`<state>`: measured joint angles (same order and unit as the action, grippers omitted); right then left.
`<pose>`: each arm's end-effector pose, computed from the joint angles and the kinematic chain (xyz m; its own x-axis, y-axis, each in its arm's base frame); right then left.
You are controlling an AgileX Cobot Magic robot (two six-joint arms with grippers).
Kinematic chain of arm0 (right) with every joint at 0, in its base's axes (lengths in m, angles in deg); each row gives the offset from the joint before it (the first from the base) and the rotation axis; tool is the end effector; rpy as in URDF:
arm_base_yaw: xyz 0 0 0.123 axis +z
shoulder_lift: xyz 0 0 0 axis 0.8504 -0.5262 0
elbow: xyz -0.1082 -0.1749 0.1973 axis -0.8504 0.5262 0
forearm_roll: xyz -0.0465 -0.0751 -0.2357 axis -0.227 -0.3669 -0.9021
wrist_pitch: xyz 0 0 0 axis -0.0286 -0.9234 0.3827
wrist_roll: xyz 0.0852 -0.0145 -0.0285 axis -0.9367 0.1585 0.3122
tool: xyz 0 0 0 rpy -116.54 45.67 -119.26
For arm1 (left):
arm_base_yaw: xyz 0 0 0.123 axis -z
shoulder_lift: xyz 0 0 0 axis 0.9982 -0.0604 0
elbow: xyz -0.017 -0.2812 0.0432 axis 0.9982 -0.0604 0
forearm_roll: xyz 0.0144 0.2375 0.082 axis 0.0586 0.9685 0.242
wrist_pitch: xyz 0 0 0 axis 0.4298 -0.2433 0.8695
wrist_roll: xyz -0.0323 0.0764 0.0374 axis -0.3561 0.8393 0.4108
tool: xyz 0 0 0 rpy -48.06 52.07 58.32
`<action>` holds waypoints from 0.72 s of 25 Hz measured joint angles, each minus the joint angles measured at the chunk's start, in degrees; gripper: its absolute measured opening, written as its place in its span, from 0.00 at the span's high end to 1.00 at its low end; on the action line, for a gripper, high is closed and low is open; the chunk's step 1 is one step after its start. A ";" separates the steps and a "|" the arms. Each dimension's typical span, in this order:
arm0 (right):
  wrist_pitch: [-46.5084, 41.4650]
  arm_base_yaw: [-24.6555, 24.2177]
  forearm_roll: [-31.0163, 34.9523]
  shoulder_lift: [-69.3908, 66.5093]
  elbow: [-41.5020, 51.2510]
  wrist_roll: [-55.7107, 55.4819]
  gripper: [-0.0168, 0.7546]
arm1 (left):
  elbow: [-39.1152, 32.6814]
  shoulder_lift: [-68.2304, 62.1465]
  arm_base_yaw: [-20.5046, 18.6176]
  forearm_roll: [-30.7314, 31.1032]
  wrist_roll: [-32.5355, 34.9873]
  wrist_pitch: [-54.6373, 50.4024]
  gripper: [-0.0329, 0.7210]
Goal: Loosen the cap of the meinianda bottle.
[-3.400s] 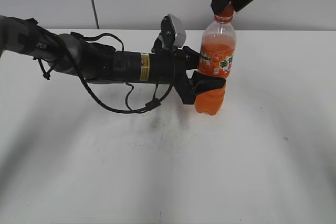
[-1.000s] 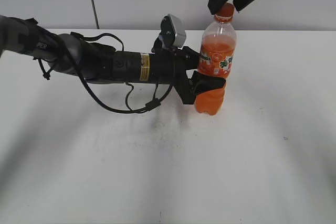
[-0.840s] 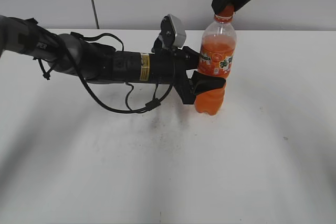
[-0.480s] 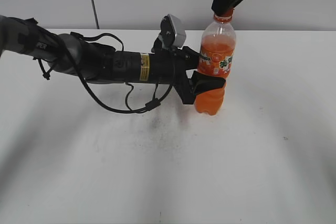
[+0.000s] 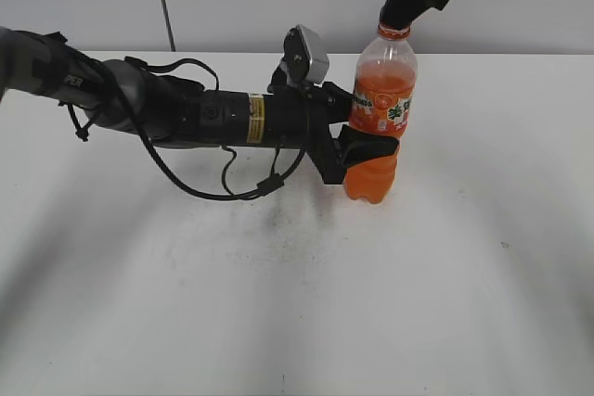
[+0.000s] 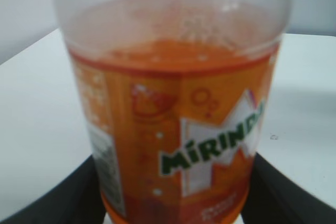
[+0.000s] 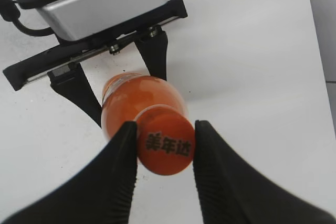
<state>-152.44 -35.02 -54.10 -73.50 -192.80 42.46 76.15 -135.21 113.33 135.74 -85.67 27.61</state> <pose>0.3777 0.1757 0.3323 -0.0867 -0.9405 -0.3285 -0.9438 0.1831 -0.2751 0.3935 -0.2777 0.1076 -0.0339 0.2309 -0.9724 0.9840 0.1778 0.0079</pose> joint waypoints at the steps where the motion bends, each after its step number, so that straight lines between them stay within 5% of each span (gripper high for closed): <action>1: 0.00 0.00 0.02 0.00 0.00 -0.09 0.64 | 0.00 0.00 0.00 0.00 0.00 0.00 0.39; 4: 0.00 0.00 0.21 0.20 0.00 -3.16 0.58 | 0.00 0.00 0.00 0.00 0.00 0.00 0.39; 10: 0.00 0.00 2.28 3.07 0.00 -14.08 0.27 | 0.00 0.00 0.00 0.07 0.03 0.06 0.39; 18: -0.05 0.00 -0.82 4.11 0.00 -56.67 0.23 | 0.00 0.00 0.00 0.07 0.03 0.06 0.39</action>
<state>-152.48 -35.02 -54.92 -69.39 -192.80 -14.22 76.15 -135.21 113.33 135.81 -85.64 27.67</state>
